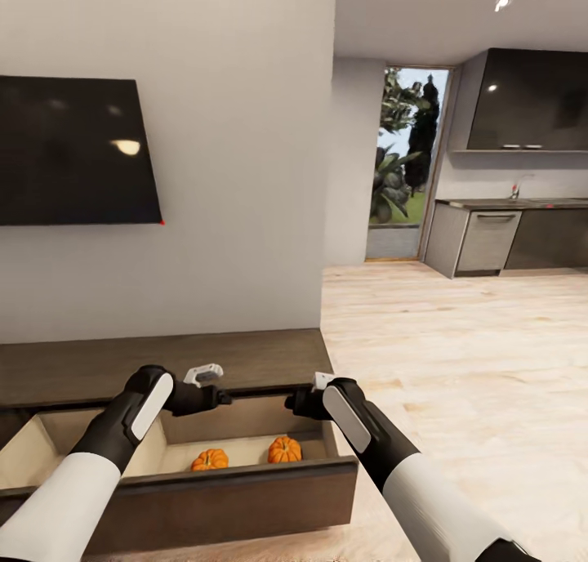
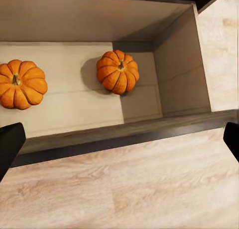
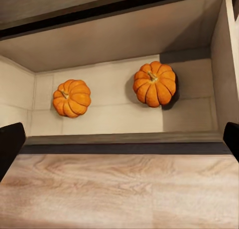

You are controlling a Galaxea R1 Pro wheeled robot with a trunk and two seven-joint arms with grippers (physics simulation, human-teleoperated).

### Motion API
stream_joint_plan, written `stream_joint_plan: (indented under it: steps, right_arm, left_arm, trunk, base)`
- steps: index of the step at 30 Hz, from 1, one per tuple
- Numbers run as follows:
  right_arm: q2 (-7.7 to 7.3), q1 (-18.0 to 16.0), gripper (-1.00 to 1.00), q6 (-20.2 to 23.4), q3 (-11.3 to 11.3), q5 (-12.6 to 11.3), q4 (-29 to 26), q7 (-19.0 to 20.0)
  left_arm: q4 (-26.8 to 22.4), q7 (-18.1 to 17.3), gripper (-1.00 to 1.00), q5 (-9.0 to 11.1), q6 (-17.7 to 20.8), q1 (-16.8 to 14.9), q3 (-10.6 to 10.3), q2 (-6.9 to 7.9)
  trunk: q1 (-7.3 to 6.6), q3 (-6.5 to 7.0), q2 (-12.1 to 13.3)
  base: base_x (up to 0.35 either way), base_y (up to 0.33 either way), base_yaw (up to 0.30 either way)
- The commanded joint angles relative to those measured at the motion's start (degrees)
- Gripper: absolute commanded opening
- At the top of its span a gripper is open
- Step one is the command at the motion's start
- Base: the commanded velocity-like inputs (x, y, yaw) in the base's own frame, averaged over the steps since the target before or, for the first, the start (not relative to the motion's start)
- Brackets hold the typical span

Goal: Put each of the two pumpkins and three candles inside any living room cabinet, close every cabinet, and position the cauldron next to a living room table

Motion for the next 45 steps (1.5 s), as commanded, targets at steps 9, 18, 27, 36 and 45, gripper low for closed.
stream_joint_plan:
  steps: [9, 18, 27, 36, 45]
  right_arm:
    - [-0.02, 0.03, 1.00, 0.03, 0.14, -0.63, -0.93, -0.58]
    - [-0.05, 0.04, 1.00, -0.04, 0.25, -0.56, -1.00, -0.57]
    - [-0.45, 0.18, 1.00, -0.64, 0.08, 0.02, -1.46, -0.72]
    - [-0.81, 0.67, 1.00, -1.99, -0.01, 0.44, -1.61, -1.11]
    - [-0.89, 2.44, 1.00, -9.74, 0.32, 2.79, -3.00, -1.03]
  left_arm:
    - [-2.30, -0.35, 1.00, -0.39, 0.14, -0.01, 0.14, 0.10]
    - [-5.15, -0.32, 1.00, -0.39, -1.04, 0.06, -0.02, 0.12]
    - [-5.33, 3.84, 1.00, -0.47, -7.74, 0.07, -0.26, 0.09]
    - [-4.70, 6.95, 1.00, -0.55, -19.95, 0.98, -0.37, 0.42]
    - [-5.05, 7.08, 1.00, -0.51, -30.02, 7.18, -0.20, 0.70]
  trunk:
    - [-0.02, -0.04, -0.03]
    - [-0.02, -0.04, -0.03]
    - [-0.02, -0.04, -0.03]
    - [-0.02, -0.04, -0.03]
    - [-0.02, -0.04, -0.03]
  base:
    - [-0.043, -0.030, 0.008]
    - [-0.002, -0.002, 0.000]
    - [0.000, 0.000, 0.000]
    - [0.000, 0.000, 0.000]
    - [0.000, 0.000, 0.000]
